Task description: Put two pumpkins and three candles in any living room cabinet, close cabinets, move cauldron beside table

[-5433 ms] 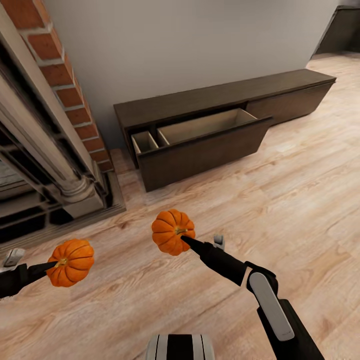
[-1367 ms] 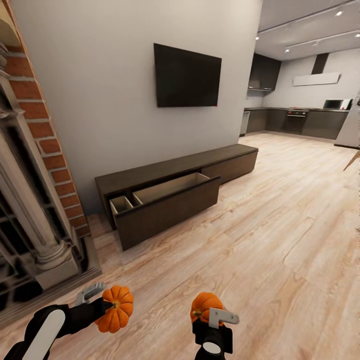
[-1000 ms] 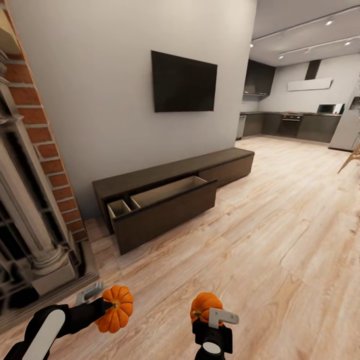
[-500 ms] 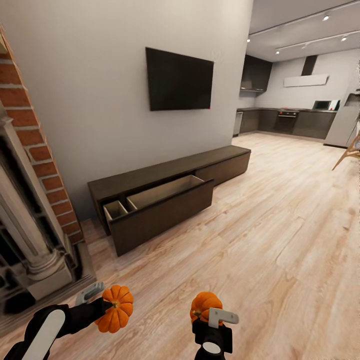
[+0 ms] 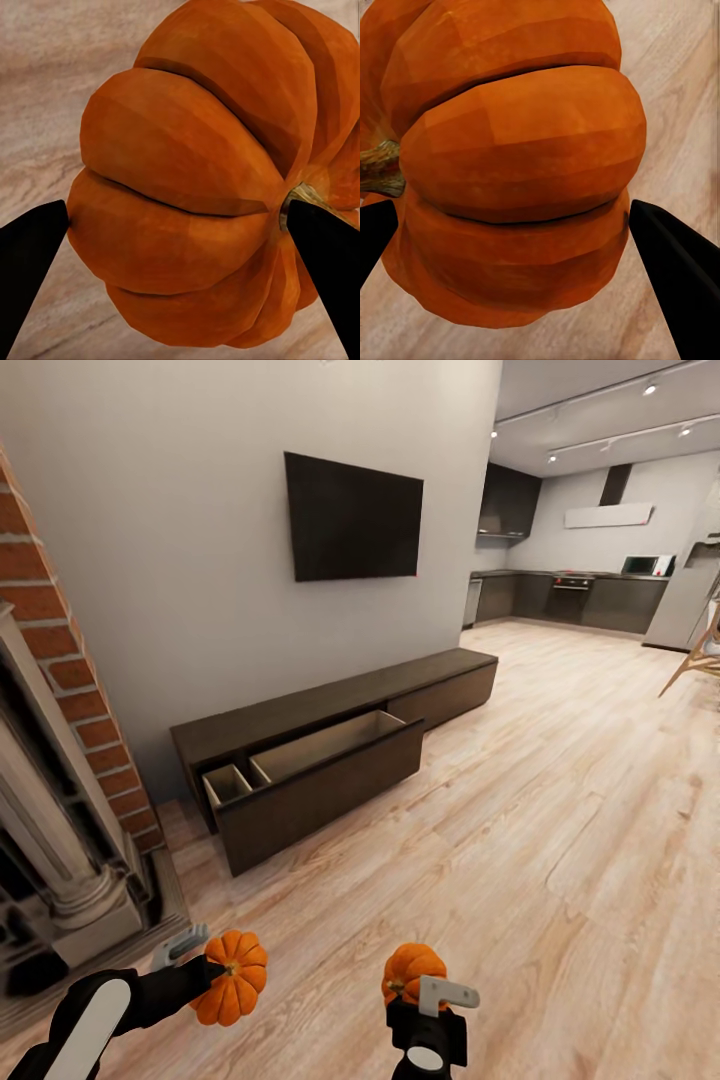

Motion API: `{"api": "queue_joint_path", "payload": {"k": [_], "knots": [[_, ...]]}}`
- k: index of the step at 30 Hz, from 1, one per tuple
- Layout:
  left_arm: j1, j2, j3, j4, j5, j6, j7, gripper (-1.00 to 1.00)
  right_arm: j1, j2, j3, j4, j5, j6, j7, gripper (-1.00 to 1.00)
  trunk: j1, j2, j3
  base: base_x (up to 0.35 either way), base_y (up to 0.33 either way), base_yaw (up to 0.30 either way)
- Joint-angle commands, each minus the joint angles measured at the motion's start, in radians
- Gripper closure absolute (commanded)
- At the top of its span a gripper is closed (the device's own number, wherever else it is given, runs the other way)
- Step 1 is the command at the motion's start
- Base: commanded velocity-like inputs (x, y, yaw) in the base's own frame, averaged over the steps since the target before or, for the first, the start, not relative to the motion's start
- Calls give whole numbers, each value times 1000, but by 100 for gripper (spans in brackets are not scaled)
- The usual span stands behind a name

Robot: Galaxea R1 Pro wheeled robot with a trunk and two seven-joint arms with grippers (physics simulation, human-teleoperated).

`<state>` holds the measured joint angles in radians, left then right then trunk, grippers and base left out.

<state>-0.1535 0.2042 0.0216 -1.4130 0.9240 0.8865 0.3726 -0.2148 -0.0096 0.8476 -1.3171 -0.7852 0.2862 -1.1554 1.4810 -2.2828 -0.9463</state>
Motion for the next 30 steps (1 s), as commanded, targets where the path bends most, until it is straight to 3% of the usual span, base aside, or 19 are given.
{"api": "queue_joint_path", "payload": {"k": [1, 6, 19, 30], "knots": [[0, 0, 0, 0, -1, 0, 1, 100, 0, 0, 0, 1, -1, -4, -2, 100, -4, 7, 3, 0, 0, -2], [0, 1, 0, -1, -1, 0, 0, 100, 1, -2, 3, 5, -1, -46, -1, 100, -23, 42, 19, 0, 0, 0], [0, 1, 0, -1, -1, 0, 0, 100, 0, 11, 0, -2, 0, -56, -3, 100, -73, 133, 60, 0, 0, -4], [0, 1, 0, -1, -1, 0, 0, 100, 0, 5, 1, -4, -1, -91, -3, 100, -115, 210, 103, 0, 0, -206]]}}
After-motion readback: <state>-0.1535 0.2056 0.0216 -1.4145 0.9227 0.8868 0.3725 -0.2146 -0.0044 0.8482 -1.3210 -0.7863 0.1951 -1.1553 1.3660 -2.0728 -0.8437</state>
